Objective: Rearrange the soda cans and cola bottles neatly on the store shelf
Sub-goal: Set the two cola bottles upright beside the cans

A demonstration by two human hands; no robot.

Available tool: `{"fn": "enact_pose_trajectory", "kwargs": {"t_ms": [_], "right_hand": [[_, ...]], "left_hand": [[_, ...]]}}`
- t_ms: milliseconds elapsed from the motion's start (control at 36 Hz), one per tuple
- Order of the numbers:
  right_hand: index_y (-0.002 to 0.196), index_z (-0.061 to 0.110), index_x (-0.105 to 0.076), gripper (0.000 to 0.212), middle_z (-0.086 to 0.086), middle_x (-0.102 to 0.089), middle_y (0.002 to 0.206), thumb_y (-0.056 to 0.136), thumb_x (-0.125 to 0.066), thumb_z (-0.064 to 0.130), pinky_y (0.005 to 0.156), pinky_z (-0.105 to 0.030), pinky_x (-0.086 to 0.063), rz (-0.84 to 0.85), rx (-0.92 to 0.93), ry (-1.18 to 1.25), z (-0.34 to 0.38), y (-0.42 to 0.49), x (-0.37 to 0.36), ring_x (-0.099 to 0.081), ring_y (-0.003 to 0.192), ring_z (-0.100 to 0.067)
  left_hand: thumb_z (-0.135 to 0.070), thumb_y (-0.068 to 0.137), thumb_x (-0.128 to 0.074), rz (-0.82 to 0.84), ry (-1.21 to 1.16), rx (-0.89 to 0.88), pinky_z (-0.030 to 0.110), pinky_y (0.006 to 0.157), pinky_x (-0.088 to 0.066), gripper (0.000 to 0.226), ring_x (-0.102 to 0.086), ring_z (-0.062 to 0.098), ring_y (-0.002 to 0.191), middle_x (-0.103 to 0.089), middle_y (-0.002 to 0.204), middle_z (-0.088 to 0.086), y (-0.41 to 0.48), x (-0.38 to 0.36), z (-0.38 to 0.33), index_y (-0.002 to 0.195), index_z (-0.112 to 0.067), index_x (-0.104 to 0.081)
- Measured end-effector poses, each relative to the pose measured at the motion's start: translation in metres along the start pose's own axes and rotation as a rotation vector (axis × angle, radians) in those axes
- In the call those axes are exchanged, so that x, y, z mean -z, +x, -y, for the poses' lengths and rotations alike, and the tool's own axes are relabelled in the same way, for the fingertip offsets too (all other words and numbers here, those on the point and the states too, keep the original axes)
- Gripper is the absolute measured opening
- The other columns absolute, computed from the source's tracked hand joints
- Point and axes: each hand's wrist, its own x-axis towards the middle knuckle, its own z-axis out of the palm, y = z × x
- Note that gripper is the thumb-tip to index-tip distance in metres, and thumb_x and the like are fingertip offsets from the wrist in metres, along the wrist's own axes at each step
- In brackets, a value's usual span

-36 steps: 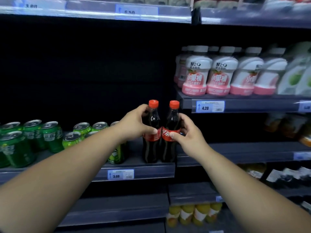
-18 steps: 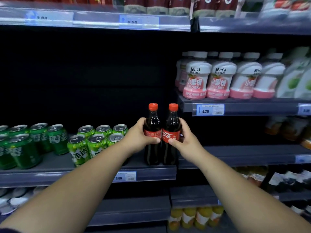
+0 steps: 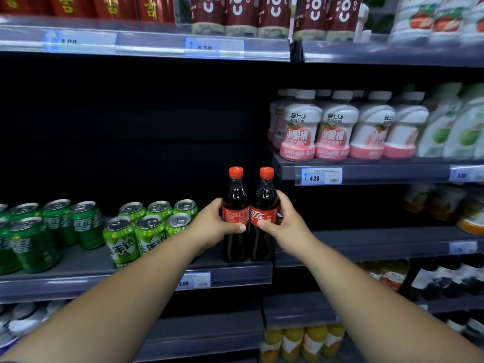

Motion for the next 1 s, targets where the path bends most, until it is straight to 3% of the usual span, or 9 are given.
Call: {"fn": "enact_pose_trajectory", "kwargs": {"t_ms": [139,306,389,694,778,833,917,1000], "right_hand": [[0.145,0.039,-0.037,0.082,0.009,-0.057,0.134,0.079,-0.080,0.019,0.106,-0.037,-0.049,-0.028,-0.061,-0.007,-0.004,0.001,-0.003,-0.059,0.119,-0.006],[0.144,0.038,-0.036,0.081,0.010,-0.059,0.131,0.078,-0.081,0.022,0.105,-0.040,-0.050,-0.053,-0.085,-0.022,-0.010,0.002,-0.007,-0.061,0.118,-0.007],[0.143,0.039,-0.036,0.081,0.011,-0.059,0.129,0.077,-0.082,0.024,0.104,-0.040,-0.051,-0.063,-0.090,-0.029,-0.009,0.002,-0.009,-0.062,0.116,-0.007],[0.140,0.045,-0.038,0.081,0.018,-0.058,0.131,0.076,-0.083,0.023,0.107,-0.042,-0.049,-0.054,-0.070,0.026,-0.006,-0.003,-0.004,-0.058,0.121,-0.002],[0.133,0.055,-0.036,0.083,0.016,-0.048,0.139,0.068,-0.083,0.036,0.108,-0.046,-0.047,-0.186,-0.017,-0.005,0.003,-0.010,0.000,-0.051,0.127,-0.005],[0.132,0.053,-0.035,0.079,0.014,-0.043,0.140,0.074,-0.084,0.031,0.109,-0.046,-0.046,-0.281,0.043,-0.056,0.013,-0.016,0.003,-0.047,0.129,-0.007],[0.128,0.052,-0.038,0.071,0.019,-0.044,0.134,0.080,-0.081,0.021,0.110,-0.038,-0.045,-0.355,0.199,-0.073,0.038,-0.027,0.006,-0.047,0.127,-0.003],[0.125,0.056,-0.042,0.071,0.031,-0.043,0.130,0.080,-0.080,0.017,0.107,-0.027,-0.044,-0.333,0.350,-0.049,0.064,-0.034,0.000,-0.048,0.126,0.004]], "left_hand": [[-0.016,0.068,-0.088,0.006,0.012,-0.003,0.024,0.072,-0.051,0.066,-0.066,0.005,0.097,-0.068,0.107,-0.010,0.001,-0.002,0.003,0.121,-0.029,-0.052],[-0.018,0.065,-0.090,-0.027,0.041,-0.014,0.029,0.085,-0.055,0.067,-0.066,0.004,0.096,-0.069,0.106,-0.009,0.004,-0.001,0.008,0.120,-0.029,-0.053],[-0.021,0.064,-0.091,-0.028,0.057,-0.021,0.026,0.084,-0.053,0.069,-0.065,0.003,0.096,-0.068,0.107,-0.011,0.005,0.001,0.009,0.120,-0.030,-0.052],[-0.027,0.062,-0.091,-0.002,0.042,-0.067,0.038,0.097,-0.052,0.076,-0.063,0.003,0.105,-0.068,0.113,-0.012,0.007,0.002,0.018,0.127,-0.034,-0.050],[-0.032,0.058,-0.091,-0.010,0.029,-0.095,0.041,0.099,-0.052,0.082,-0.064,0.006,0.110,-0.068,0.118,-0.010,0.002,0.006,0.019,0.129,-0.034,-0.050],[-0.027,0.061,-0.091,-0.035,0.041,-0.105,0.040,0.103,-0.049,0.080,-0.061,0.007,0.115,-0.062,0.123,-0.014,-0.003,0.010,0.018,0.129,-0.034,-0.048],[-0.021,0.068,-0.089,-0.092,0.101,-0.129,0.038,0.105,-0.046,0.085,-0.053,0.010,0.120,-0.051,0.127,-0.013,-0.015,0.017,0.015,0.138,-0.035,-0.042],[-0.028,0.067,-0.089,-0.159,0.162,-0.149,0.042,0.103,-0.047,0.089,-0.053,0.011,0.122,-0.051,0.135,-0.008,-0.028,0.027,0.018,0.141,-0.036,-0.041]]}}
